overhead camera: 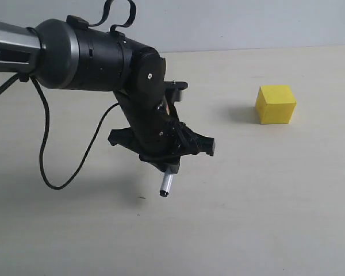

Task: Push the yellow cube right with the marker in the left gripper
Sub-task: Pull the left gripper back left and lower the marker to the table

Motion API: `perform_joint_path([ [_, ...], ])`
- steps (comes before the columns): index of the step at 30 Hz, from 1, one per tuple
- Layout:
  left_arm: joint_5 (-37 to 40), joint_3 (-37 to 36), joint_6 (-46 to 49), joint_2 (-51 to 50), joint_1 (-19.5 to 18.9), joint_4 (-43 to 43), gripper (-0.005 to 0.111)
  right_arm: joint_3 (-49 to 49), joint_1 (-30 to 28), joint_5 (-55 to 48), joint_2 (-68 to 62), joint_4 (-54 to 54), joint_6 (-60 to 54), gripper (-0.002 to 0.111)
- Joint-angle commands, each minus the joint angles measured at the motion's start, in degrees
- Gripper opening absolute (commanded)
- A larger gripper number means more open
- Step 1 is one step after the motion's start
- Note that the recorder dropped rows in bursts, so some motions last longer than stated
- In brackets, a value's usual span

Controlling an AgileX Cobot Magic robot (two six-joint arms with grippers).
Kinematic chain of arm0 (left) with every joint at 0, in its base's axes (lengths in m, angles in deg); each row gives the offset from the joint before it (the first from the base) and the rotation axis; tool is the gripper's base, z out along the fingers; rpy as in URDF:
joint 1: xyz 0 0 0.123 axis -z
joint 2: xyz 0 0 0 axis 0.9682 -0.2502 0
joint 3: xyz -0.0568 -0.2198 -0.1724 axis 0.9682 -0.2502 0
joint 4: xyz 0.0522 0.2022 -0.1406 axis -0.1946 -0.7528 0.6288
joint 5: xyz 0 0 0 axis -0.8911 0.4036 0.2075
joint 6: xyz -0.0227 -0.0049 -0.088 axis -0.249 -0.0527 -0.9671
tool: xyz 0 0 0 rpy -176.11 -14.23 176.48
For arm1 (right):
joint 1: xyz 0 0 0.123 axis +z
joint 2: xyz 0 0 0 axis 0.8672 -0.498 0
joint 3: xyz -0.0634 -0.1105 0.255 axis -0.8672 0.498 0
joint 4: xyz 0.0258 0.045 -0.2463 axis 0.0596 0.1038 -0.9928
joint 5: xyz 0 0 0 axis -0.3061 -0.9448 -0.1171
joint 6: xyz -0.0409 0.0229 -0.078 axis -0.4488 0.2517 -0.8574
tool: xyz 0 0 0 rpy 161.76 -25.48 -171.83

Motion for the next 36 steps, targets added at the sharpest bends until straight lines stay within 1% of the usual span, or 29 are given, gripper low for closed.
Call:
perform_joint_path([
  [1, -7.12, -1.64, -5.01, -0.62, -1.04, 1.28, 0.000, 0.31, -0.37, 0.10, 0.36, -0.37, -0.19, 0.000],
  [3, -9.21, -3.63, -7.20, -1.32, -1.75, 1.28, 0.000, 0.31, -0.37, 0.10, 0.36, -0.37, -0.19, 0.000],
  [4, -10.79, -4.72, -8.56, -1.45, -2.78, 1.28, 0.000, 0.31, -0.37, 0.10, 0.36, -0.37, -0.19, 0.000],
  [6, -11.58, -5.28, -9.53, -1.72, -3.99, 1.91, 0.000, 0.31, -0.37, 0.10, 0.36, -0.37, -0.19, 0.000],
  [13, -14.45, -5.28, -9.53, -1.72, -4.23, 2.80, 0.000, 0.31, -0.37, 0.10, 0.36, -0.37, -0.19, 0.000],
  [21, -13.72, -5.28, -9.90, -1.80, -4.36, 4.03, 0.000, 0.31, -0.37, 0.10, 0.36, -0.37, -0.19, 0.000],
  [26, -11.06, -5.28, -10.68, -1.80, -4.84, 3.86, 0.000, 0.31, -0.37, 0.10, 0.36, -0.37, -0.19, 0.000],
  [36, -11.39, -5.28, -10.68, -1.96, -4.98, 3.61, 0.000, 0.31, -0.37, 0.10, 0.36, -0.37, -0.19, 0.000],
])
